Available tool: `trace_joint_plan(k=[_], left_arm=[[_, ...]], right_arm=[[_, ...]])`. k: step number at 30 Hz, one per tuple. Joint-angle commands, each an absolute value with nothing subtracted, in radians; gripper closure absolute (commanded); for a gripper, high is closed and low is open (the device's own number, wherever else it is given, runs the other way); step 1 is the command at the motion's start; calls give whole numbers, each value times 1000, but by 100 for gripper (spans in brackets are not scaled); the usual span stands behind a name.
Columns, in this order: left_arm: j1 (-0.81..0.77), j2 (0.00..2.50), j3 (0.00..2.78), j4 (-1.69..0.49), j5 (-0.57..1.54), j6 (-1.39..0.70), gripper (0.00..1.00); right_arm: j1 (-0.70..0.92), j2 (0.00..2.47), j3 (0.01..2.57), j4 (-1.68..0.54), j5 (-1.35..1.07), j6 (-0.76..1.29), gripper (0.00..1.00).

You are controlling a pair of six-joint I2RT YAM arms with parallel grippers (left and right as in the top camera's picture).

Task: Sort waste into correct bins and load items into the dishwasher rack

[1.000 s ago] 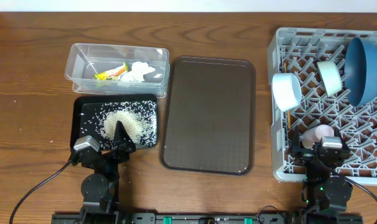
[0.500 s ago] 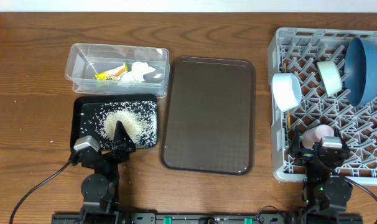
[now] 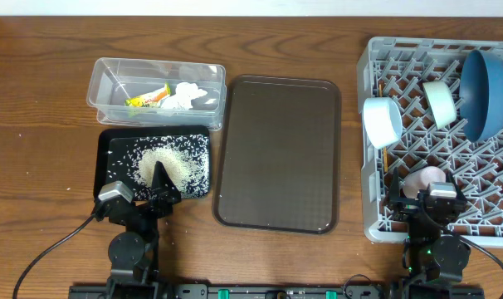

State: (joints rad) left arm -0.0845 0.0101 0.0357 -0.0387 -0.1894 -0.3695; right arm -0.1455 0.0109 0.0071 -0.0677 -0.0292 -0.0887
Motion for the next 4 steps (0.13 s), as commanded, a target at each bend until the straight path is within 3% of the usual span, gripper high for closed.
trace_joint_plan(k=[1, 4], left_arm=[[-79, 4, 4, -51, -191, -374, 0], [-79, 4, 4, -51, -191, -375, 0]], right_arm=[[-143, 6, 6, -71, -30, -99, 1], [-143, 6, 6, -71, -30, -99, 1]])
